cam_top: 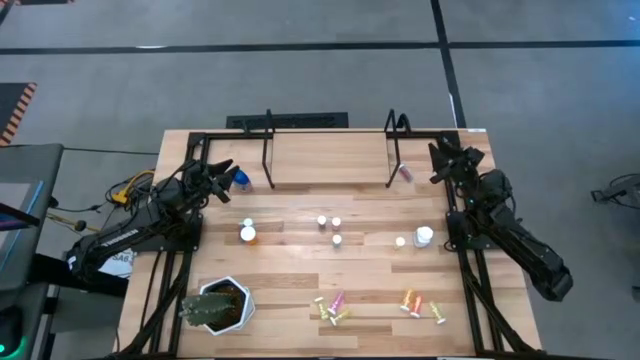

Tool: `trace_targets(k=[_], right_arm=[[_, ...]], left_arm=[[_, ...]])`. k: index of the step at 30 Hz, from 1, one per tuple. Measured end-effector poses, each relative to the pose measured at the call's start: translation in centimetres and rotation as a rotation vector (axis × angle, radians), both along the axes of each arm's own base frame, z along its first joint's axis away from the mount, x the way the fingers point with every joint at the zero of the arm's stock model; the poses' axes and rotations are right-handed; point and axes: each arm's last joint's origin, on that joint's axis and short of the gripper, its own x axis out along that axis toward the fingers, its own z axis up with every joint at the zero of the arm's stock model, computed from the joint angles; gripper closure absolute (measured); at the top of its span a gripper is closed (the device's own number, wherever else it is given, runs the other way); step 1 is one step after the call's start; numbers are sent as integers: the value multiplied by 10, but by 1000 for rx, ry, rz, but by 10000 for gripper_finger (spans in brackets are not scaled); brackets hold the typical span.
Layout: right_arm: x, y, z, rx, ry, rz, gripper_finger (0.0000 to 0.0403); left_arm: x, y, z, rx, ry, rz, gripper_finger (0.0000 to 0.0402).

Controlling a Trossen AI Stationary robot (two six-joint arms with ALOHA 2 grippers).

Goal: Pick and place medicine bottles onto shelf by color
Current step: Put the white pill bottle on the shelf

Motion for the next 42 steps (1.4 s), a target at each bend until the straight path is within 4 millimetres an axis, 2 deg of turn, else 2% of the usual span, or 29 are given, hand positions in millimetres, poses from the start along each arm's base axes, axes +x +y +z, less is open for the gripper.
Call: trace_targets(k=[4,10,18,28,34,38,42], right_arm=[[-2,4,20,-44,-24,8,175],[-2,5,45,36,42,13,175],[8,-7,75,280,169,22,175],[18,-21,123,645,358,-24,175],[24,-27,134,824,510,-44,175],[25,-28,134,964,580,-65,175],[26,-28,126,1126,657,-79,175]], left_arm=[[0,0,0,0,0,0,203],[0,0,0,0,0,0,203],[0,0,0,0,0,0,203],[0,0,0,0,0,0,203],[0,0,0,0,0,0,203],[0,0,0,0,0,0,203],[0,0,0,0,0,0,203]])
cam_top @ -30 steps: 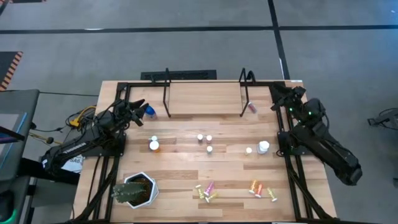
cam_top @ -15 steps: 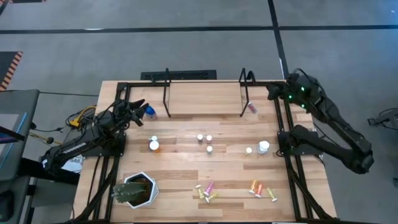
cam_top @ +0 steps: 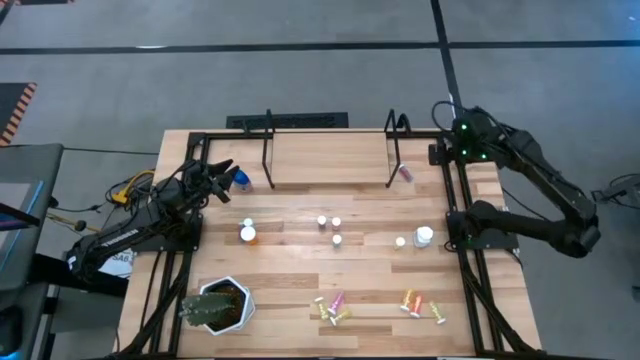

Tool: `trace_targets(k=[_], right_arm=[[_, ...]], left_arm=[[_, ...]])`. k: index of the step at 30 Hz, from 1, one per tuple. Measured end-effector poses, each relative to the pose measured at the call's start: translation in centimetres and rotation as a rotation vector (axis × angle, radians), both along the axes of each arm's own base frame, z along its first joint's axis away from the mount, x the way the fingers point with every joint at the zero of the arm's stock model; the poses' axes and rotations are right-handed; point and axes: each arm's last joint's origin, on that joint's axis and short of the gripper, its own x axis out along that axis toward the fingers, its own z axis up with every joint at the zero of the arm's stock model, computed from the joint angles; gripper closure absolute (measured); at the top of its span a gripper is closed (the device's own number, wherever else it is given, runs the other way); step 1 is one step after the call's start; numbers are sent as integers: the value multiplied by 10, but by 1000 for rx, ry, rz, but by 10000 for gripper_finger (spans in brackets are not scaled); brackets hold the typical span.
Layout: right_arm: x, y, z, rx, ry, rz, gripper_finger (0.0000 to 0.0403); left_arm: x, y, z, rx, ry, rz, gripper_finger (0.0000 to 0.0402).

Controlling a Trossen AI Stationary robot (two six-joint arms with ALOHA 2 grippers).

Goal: Pick and place medicine bottles onto shelf by color
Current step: Put the white pill bottle on the shelf

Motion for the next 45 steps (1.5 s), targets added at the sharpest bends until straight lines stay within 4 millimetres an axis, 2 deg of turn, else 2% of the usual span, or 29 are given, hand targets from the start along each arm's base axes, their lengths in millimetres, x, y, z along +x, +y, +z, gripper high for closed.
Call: trace_targets(k=[5,12,22,27,36,39,45], right_arm=[[5,4,-11,161,74,3,175],[30,13,-19,243,113,88,175],[71,41,-36,337,241,240,175],[85,59,-45,374,300,255,175],[95,85,-51,430,301,99,175],[97,92,-53,482,277,-8,174],[96,105,-54,526,285,-103,153]], left_arm=[[0,0,0,0,0,0,203],[0,0,0,0,0,0,203],[0,0,0,0,0,0,203],[0,0,0,0,0,0,203],[0,0,0,0,0,0,203],[0,0,0,0,0,0,203],[0,0,0,0,0,0,203]])
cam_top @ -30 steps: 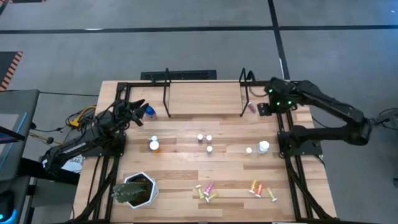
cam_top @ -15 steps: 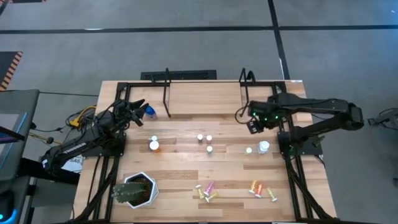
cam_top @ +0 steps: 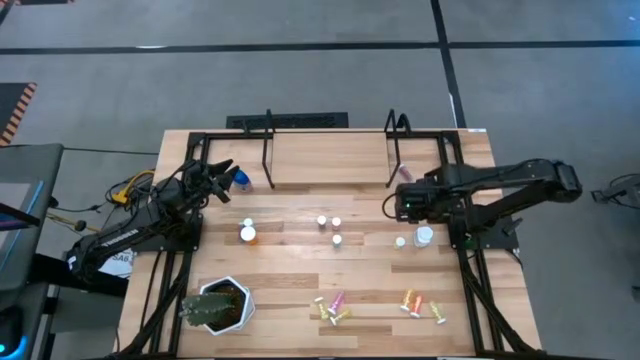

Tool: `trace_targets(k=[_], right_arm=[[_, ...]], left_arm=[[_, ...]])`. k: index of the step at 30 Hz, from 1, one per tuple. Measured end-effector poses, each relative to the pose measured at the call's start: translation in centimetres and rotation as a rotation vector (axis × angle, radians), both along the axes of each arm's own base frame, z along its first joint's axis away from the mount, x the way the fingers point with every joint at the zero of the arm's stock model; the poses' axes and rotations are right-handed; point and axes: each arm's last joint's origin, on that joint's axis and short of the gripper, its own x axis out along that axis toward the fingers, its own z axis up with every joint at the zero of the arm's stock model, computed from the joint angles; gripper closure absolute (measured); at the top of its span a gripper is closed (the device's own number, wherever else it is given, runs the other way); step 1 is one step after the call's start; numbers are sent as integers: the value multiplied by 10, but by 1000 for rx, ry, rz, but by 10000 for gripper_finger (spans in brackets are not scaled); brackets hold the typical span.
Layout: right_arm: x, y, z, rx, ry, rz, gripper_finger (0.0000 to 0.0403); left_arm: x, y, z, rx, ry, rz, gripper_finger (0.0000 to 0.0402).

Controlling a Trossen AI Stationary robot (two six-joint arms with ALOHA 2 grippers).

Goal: Pick and place medicine bottles onto shelf by color
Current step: Put the white pill bottle on the shelf

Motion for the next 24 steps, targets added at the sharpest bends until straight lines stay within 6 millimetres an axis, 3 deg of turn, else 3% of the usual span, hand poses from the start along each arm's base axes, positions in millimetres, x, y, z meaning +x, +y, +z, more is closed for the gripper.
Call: trace_targets(k=[7,15,24], right_arm=[[-2,15,0,-27,9,77,102],[-8,19,-13,-37,69,17,14],[-9,18,-41,-44,64,19,13]], left_arm=[[0,0,0,0,1,0,203],[0,0,0,0,0,0,203],[0,0,0,0,1,0,203]])
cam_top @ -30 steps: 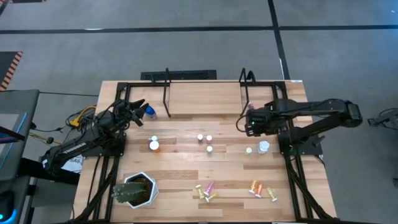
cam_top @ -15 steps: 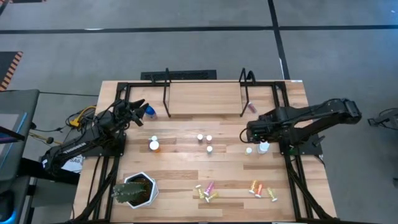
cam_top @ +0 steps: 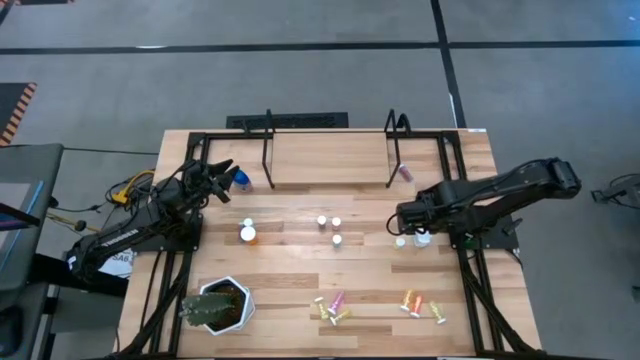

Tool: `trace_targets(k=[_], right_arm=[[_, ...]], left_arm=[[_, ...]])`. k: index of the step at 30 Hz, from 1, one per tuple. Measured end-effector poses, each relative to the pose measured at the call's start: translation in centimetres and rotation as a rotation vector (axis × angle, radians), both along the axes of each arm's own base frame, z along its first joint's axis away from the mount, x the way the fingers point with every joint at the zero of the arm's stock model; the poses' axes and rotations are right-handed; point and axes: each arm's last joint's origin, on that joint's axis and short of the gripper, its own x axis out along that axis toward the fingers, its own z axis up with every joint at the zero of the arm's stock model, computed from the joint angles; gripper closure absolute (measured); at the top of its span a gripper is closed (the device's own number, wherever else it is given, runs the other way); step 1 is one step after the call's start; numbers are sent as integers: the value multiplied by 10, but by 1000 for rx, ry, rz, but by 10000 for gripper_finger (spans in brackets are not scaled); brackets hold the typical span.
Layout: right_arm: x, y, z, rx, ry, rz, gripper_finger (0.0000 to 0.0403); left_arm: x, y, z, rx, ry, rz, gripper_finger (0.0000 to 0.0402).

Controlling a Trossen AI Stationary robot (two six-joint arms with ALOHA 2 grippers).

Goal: Pick and place medicine bottles onto shelf by color
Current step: Put the white pill bottle on the shelf

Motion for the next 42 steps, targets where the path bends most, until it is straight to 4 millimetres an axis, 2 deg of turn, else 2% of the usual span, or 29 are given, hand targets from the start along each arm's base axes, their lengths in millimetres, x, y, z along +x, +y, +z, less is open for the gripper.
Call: trace_targets(k=[12,19,22,28,36,42], right_arm=[[-8,-1,-34,3,-17,2,4],[-3,-1,-37,5,-70,-1,5],[-3,-1,-37,-3,-67,-61,12],[-4,2,-37,-3,-69,-58,43],[-4,4,-37,-8,-62,-48,117],[-4,4,-37,-8,-60,-48,157]], left_arm=[[0,0,0,0,0,0,203],[0,0,0,0,0,0,203],[0,0,0,0,0,0,203],[0,0,0,0,0,0,203],[0,0,0,0,-1,0,203],[0,0,0,0,0,0,203]])
